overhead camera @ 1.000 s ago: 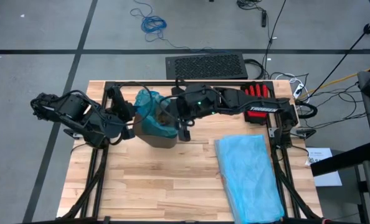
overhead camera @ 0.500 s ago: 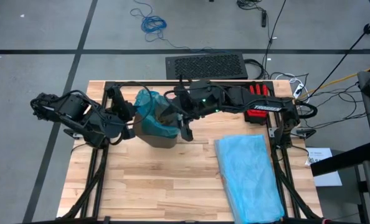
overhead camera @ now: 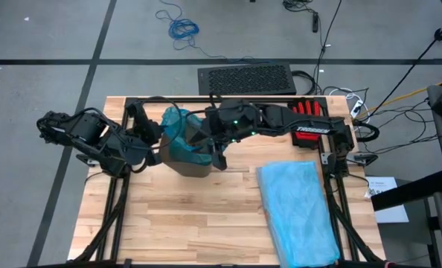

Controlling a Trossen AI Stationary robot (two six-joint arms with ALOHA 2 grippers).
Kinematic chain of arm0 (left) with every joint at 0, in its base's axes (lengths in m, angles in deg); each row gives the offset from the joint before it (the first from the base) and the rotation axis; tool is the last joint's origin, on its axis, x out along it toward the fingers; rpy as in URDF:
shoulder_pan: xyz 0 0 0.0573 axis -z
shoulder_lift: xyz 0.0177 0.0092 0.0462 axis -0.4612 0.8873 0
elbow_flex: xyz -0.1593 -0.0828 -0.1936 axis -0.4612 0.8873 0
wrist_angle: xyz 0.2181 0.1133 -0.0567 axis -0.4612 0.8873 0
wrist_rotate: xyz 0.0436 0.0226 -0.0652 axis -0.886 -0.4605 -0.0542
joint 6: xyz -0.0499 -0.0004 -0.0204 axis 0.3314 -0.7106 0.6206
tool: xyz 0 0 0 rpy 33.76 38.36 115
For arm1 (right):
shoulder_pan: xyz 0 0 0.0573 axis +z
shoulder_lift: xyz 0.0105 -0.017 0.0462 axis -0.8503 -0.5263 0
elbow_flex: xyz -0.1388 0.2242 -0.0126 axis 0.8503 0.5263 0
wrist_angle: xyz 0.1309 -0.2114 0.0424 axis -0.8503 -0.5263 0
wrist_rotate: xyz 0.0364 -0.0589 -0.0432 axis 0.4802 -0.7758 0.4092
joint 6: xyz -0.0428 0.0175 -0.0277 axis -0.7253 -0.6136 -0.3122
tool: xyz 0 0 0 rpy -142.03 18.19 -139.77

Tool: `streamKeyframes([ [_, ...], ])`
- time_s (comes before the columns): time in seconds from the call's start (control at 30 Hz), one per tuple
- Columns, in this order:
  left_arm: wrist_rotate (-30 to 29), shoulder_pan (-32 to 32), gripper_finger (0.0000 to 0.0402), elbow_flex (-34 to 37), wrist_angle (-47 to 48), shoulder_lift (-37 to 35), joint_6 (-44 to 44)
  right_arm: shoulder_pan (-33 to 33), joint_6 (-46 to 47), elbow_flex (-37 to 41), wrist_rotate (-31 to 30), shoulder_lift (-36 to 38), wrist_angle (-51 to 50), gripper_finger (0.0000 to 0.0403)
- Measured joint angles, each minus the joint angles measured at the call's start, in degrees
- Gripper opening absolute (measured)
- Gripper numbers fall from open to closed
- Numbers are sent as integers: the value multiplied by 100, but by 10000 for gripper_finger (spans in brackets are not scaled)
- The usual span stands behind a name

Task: Place trash/remove bag and relplace
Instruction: Remove the trash bag from the bin

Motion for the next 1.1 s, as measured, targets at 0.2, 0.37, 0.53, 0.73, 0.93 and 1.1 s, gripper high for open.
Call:
streamKeyframes([
  [0.2,-25,0,0,0,-146,0,-3,-7,-136,0,0,-76,81,58],
  [0.37,15,2,0,-2,-177,33,2,-9,-472,3,-27,-93,280,8],
  [0.53,315,117,21,-4,-349,163,-2,-30,-613,2,-46,-73,266,1],
  [0.73,258,442,85,-4,-614,266,-56,-119,-707,2,-70,-71,284,0],
  [0.93,-608,596,145,-4,-640,229,-176,-162,-763,2,-234,-55,284,0],
  [1.1,-1065,703,172,-71,-637,170,-154,-182,-764,2,-236,9,438,0],
])
